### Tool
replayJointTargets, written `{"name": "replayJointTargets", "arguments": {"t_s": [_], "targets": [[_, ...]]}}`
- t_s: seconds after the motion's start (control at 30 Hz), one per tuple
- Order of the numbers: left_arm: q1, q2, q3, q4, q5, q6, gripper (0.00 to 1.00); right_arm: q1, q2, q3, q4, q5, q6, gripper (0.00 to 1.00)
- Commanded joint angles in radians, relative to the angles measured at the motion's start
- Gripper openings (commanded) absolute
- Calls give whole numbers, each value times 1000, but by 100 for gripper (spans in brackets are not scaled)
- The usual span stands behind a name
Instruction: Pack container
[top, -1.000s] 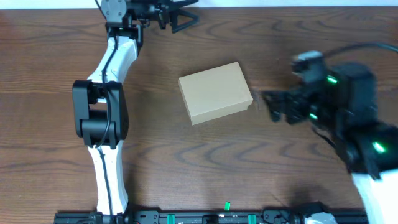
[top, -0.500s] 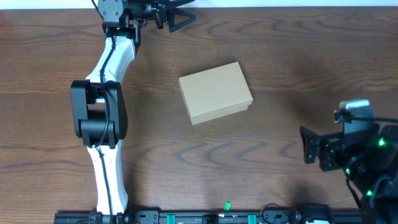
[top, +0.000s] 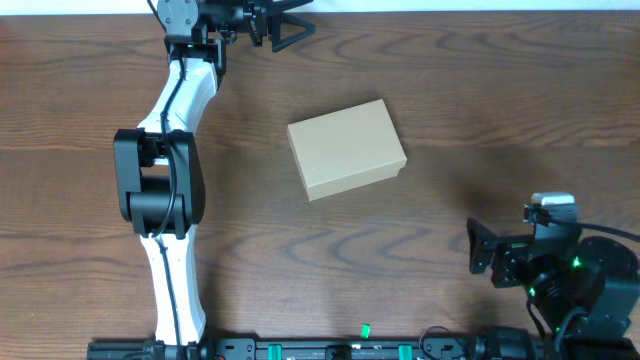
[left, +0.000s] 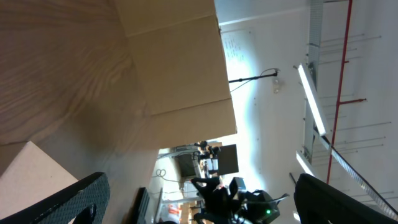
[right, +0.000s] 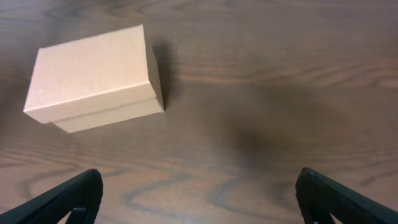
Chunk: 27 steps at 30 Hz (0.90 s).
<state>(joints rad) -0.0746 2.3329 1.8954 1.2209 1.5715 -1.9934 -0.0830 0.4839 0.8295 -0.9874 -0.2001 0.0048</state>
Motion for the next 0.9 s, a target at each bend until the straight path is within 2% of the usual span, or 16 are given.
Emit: {"name": "replayJointTargets", "arguments": {"t_s": [0.0, 0.4, 0.5, 0.57, 0.63, 0.7, 0.87], "targets": [[2, 2, 17, 11, 8, -4, 96, -10, 0, -14, -9, 6, 28, 99], [2, 2, 17, 11, 8, -4, 96, -10, 0, -14, -57, 6, 28, 99], [16, 2, 17, 0, -37, -91, 96, -10, 0, -14, -57, 6, 28, 99], [43, 2, 18, 90, -43, -36, 96, -10, 0, -14, -57, 6, 28, 99], [69, -7, 19, 326, -84, -30, 96, -10, 0, -14, -57, 6, 28, 99], [91, -35, 20, 362, -80, 9, 96, -10, 0, -14, -57, 6, 28, 99], [106, -117, 19, 362, 11, 231, 96, -10, 0, -14, -57, 6, 28, 99]]}}
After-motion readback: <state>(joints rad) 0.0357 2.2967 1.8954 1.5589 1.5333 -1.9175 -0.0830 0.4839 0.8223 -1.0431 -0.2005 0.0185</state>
